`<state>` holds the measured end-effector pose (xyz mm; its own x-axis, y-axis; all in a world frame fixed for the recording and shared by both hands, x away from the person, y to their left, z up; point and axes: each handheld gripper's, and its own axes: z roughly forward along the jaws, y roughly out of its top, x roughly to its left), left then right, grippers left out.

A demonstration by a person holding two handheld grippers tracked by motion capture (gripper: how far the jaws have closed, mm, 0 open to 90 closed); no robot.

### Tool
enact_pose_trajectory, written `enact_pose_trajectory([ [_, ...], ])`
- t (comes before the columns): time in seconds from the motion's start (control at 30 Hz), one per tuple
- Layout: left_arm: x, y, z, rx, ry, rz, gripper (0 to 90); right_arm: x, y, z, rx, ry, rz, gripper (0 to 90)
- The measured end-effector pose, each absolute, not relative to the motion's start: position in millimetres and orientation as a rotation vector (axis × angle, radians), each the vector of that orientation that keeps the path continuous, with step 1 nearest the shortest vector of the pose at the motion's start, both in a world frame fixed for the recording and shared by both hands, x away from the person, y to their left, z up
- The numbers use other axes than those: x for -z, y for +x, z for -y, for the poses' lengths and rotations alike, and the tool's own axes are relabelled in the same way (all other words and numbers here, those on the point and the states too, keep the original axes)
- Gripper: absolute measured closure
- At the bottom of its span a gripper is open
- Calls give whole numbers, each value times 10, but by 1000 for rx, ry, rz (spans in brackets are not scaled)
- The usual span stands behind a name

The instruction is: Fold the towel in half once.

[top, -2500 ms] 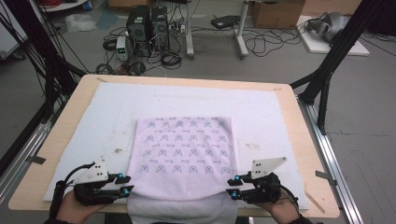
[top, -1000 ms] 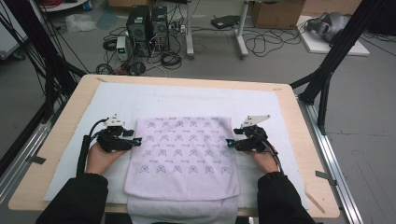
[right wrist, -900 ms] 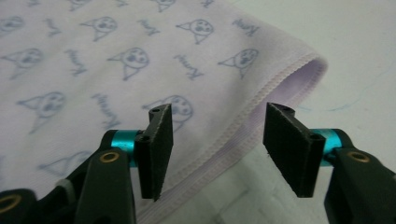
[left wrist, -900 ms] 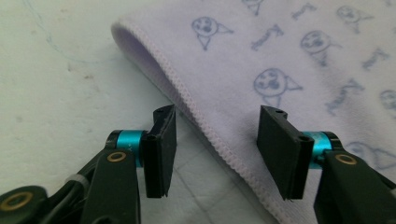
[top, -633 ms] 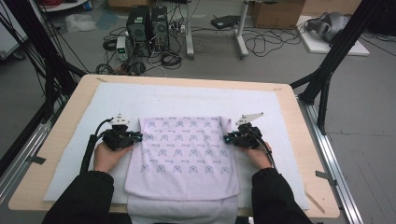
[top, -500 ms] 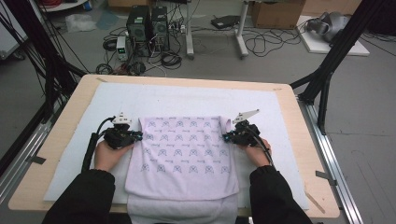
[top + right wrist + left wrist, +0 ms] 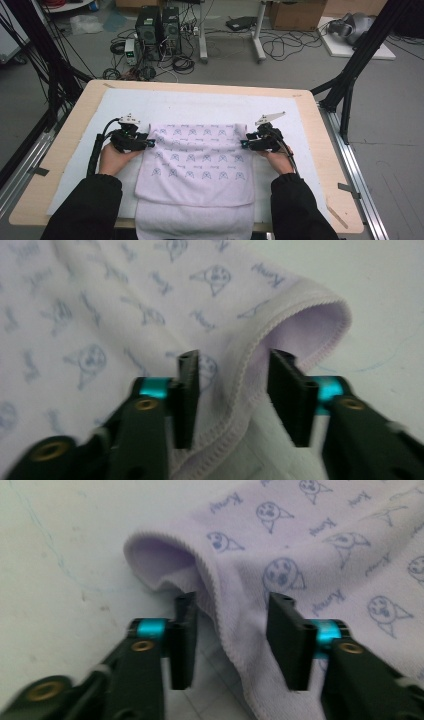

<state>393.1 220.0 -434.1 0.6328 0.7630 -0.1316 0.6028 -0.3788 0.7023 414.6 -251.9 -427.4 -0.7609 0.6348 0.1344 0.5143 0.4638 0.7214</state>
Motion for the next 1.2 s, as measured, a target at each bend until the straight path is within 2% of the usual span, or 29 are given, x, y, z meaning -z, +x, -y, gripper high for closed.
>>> enact_pose_trajectory([
  [0.07, 4379, 3928, -2182, -280, 2119, -1078, 445, 4299, 4167, 2499, -1161, 1023, -2516, 424],
  [0.13, 4373, 3919, -2144, -342, 2142, -1072, 504, 4344, 4191, 2469, -1100, 1034, -2494, 411],
  [0.2, 4377, 3922, -2135, -329, 2125, -1076, 605, 4429, 4235, 2444, -1068, 1076, -2507, 467],
  [0.27, 4395, 3924, -2097, -282, 2105, -1053, 793, 4421, 4241, 2446, -1060, 1092, -2492, 567],
  [0.3, 4396, 3922, -2079, -293, 2103, -1056, 832, 4415, 4237, 2441, -1077, 1079, -2511, 730],
  [0.33, 4400, 3926, -2072, -291, 2095, -1063, 842, 4414, 4242, 2436, -1124, 1065, -2560, 815],
  [0.37, 4401, 3932, -2078, -287, 2089, -1062, 847, 4413, 4226, 2399, -1110, 1061, -2557, 826],
  [0.53, 4263, 3943, -2054, -415, 2057, -1032, 857, 4250, 4227, 2356, -1058, 971, -2523, 843],
  [0.7, 3690, 4113, -2082, -578, 1969, -992, 857, 3682, 4305, 2344, -1107, 895, -2363, 845],
  [0.77, 3515, 4214, -2077, -611, 1947, -1000, 840, 3486, 4366, 2359, -1118, 882, -2302, 810],
  [0.8, 3496, 4277, -2069, -613, 1967, -1032, 763, 3446, 4417, 2373, -1118, 903, -2280, 663],
  [0.83, 3513, 4320, -2068, -604, 1984, -1073, 626, 3447, 4475, 2388, -1109, 949, -2258, 525],
  [0.87, 3559, 4336, -2077, -577, 1987, -1098, 552, 3485, 4520, 2409, -1117, 984, -2248, 448],
  [0.9, 3625, 4329, -2081, -552, 1991, -1107, 527, 3538, 4543, 2424, -1116, 1030, -2256, 411],
  [1.07, 3950, 4119, -2139, -476, 2054, -1065, 523, 3877, 4363, 2403, -1098, 985, -2404, 399],
  [1.2, 4055, 3899, -2181, -439, 2053, -1011, 524, 3986, 4104, 2409, -1126, 931, -2469, 414],
])
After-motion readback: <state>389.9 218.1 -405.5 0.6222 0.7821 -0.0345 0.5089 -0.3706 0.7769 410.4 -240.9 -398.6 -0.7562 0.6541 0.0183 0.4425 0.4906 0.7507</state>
